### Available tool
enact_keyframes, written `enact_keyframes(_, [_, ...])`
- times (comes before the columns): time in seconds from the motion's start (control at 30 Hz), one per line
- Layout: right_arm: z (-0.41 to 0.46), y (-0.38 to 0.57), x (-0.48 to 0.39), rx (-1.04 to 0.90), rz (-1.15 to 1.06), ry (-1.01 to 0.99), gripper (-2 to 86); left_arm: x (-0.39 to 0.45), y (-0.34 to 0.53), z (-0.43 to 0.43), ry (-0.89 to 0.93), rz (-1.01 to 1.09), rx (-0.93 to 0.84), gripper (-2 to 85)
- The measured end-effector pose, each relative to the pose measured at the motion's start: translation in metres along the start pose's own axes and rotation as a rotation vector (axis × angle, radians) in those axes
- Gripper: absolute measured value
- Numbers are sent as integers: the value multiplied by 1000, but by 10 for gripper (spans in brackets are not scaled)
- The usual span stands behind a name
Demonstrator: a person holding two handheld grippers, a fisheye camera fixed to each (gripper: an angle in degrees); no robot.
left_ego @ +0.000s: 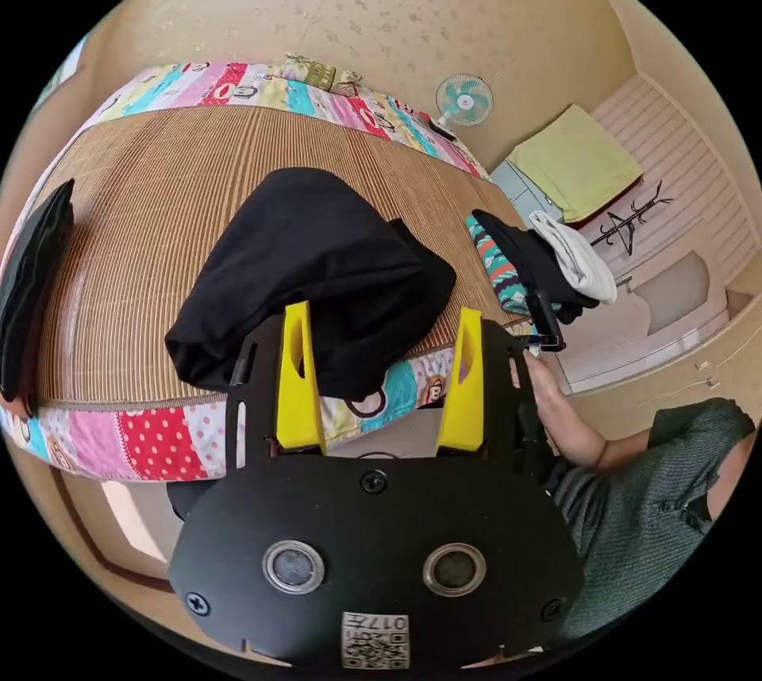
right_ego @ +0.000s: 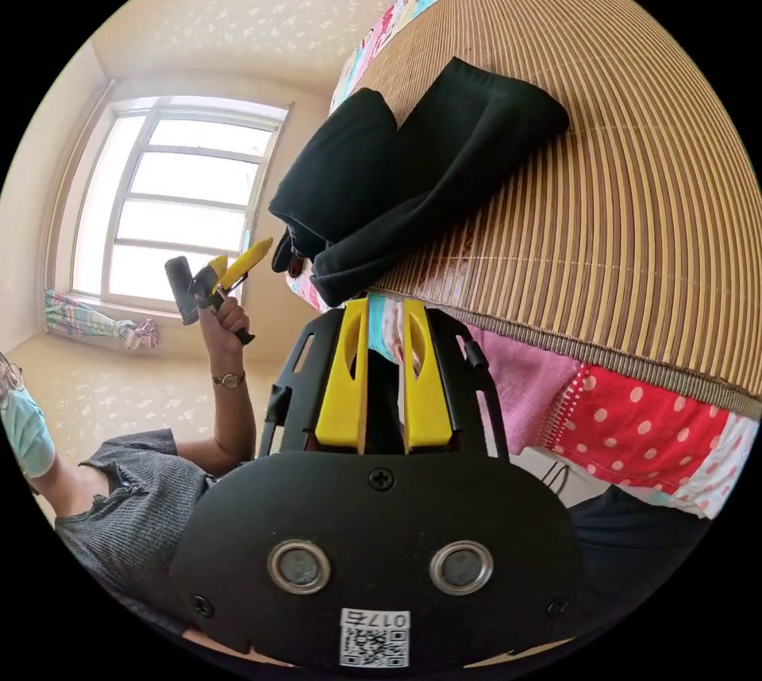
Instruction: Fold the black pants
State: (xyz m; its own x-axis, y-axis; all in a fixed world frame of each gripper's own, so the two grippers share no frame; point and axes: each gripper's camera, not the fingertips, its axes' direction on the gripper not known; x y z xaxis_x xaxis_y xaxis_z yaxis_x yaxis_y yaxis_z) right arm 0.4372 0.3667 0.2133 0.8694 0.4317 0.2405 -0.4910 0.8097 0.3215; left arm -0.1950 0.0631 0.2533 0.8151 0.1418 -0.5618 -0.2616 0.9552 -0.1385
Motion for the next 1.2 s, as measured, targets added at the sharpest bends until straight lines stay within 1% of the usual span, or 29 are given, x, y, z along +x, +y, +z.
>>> enact_keyframes(0.03, [-1, -8, 6, 34, 46, -55, 136, 3, -10, 12, 4, 0, -15, 208])
enact_keyframes(0.1, [1, -24, 17, 78, 99, -108, 150, 2, -43, 69, -58, -63, -157, 186])
enact_keyframes(0.13, [7, -37, 24, 81, 131, -110, 143, 1, -49, 81, -70, -63, -187, 174])
enact_keyframes(0.17, [11, -45, 27, 68, 142, -113, 139, -4, -60, 101, -46, -69, -236, 157])
enact_keyframes(0.2, [19, -61, 33, 37, 165, -100, 104, -11, -70, 111, 12, -93, -261, 145])
enact_keyframes(0.23, [20, -74, 34, 29, 162, -84, 73, -16, -74, 110, 62, -106, -244, 121])
enact_keyframes(0.27, [17, -78, 32, 42, 144, -91, 60, -27, -79, 95, 186, -145, -161, 73])
enact_keyframes(0.3, [0, -80, 22, 138, 87, -125, 42, -44, -80, 67, 311, -195, -39, 53])
enact_keyframes(0.33, [-24, -73, 2, 263, 2, -115, 34, -54, -79, 49, 364, -219, 35, 43])
enact_keyframes(0.37, [-37, -69, -10, 310, -50, -89, 32, -73, -72, 4, 419, -238, 191, 40])
enact_keyframes(0.4, [-63, -59, -33, 383, -137, -25, 27, -89, -63, -42, 403, -224, 317, 39])
enact_keyframes(0.47, [-96, -37, -58, 471, -206, 98, 23, -113, -40, -102, 381, -201, 457, 41])
enact_keyframes(0.5, [-114, -21, -66, 513, -208, 190, 22, -135, -20, -132, 351, -251, 498, 45])
enact_keyframes(0.53, [-127, -5, -66, 535, -184, 279, 20, -147, -8, -143, 328, -298, 501, 51])
enact_keyframes(0.6, [-138, 15, -55, 518, -115, 390, 18, -188, 48, -171, 157, -550, 493, 72])
enact_keyframes(0.63, [-140, 25, -41, 472, -61, 433, 17, -193, 64, -177, 110, -594, 512, 77])
enact_keyframes(0.67, [-140, 31, -34, 444, -44, 437, 17, -196, 95, -186, 30, -642, 565, 85])
enact_keyframes(0.7, [-139, 42, -22, 395, -29, 416, 16, -191, 115, -192, -15, -643, 594, 93])
enact_keyframes(0.77, [-138, 61, -14, 377, -22, 374, 18, -175, 124, -192, -46, -587, 570, 103])
enact_keyframes(0.87, [-134, 89, -39, 487, -68, 420, 21, -138, 96, -176, -59, -438, 481, 120])
enact_keyframes(0.93, [-118, 94, -82, 577, -216, 513, 29, -122, 64, -159, -43, -350, 402, 123])
enact_keyframes(0.97, [-112, 90, -93, 585, -253, 540, 35, -115, 41, -145, -44, -318, 340, 129])
enact_keyframes(1.0, [-97, 77, -111, 567, -330, 588, 46, -112, 17, -129, -35, -287, 270, 138])
enact_keyframes(1.07, [-69, 41, -125, 455, -385, 620, 77, -110, -14, -104, 13, -273, 166, 154])
enact_keyframes(1.13, [-18, -22, -125, 202, -403, 537, 121, -102, -33, -88, 122, -253, 137, 163])
enact_keyframes(1.17, [-3, -37, -123, 136, -406, 511, 126, -94, -39, -84, 182, -238, 151, 161])
enact_keyframes(1.2, [31, -63, -119, 8, -420, 476, 126, -84, -42, -83, 211, -226, 164, 151])
